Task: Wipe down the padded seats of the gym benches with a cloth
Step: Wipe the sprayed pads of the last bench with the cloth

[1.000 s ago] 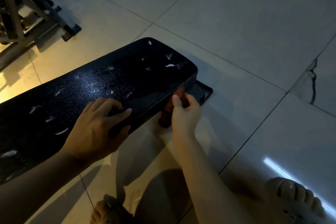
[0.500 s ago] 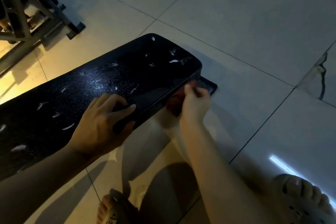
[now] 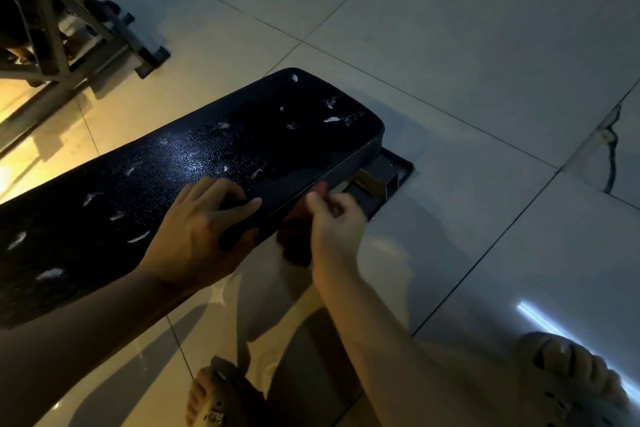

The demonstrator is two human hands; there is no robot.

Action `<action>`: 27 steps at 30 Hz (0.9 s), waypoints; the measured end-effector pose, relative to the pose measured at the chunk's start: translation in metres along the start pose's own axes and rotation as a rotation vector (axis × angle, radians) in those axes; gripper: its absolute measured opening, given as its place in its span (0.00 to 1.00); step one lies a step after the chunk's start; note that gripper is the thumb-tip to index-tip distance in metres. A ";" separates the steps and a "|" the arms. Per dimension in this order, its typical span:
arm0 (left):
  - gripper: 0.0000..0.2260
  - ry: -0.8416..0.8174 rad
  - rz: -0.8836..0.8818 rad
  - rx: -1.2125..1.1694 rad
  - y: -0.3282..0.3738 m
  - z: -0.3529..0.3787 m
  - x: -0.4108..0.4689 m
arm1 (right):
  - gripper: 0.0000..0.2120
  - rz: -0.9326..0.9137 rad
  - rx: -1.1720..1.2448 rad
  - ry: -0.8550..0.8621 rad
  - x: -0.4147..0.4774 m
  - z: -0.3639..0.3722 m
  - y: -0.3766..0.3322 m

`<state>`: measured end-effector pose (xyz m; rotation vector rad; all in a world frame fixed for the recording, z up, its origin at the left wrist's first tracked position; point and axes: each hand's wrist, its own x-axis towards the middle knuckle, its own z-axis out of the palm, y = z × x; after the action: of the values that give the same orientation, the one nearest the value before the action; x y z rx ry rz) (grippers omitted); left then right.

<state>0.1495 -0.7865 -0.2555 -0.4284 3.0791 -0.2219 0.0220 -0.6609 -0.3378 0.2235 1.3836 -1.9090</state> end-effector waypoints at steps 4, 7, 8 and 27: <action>0.22 -0.018 -0.003 0.007 -0.001 0.002 0.000 | 0.08 0.070 0.043 0.221 0.040 -0.003 -0.021; 0.21 -0.007 0.002 0.007 0.000 0.001 0.001 | 0.08 -0.028 -0.100 0.084 0.003 0.016 0.011; 0.21 -0.003 0.007 0.007 0.000 0.001 0.001 | 0.08 -0.042 -0.138 0.011 -0.013 0.020 0.023; 0.21 -0.051 -0.054 -0.113 0.001 -0.011 0.000 | 0.04 0.061 -0.349 -0.184 -0.049 0.019 0.035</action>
<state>0.1490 -0.7836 -0.2447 -0.5136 3.0421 -0.0375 0.0846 -0.6586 -0.3295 -0.0783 1.5346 -1.5641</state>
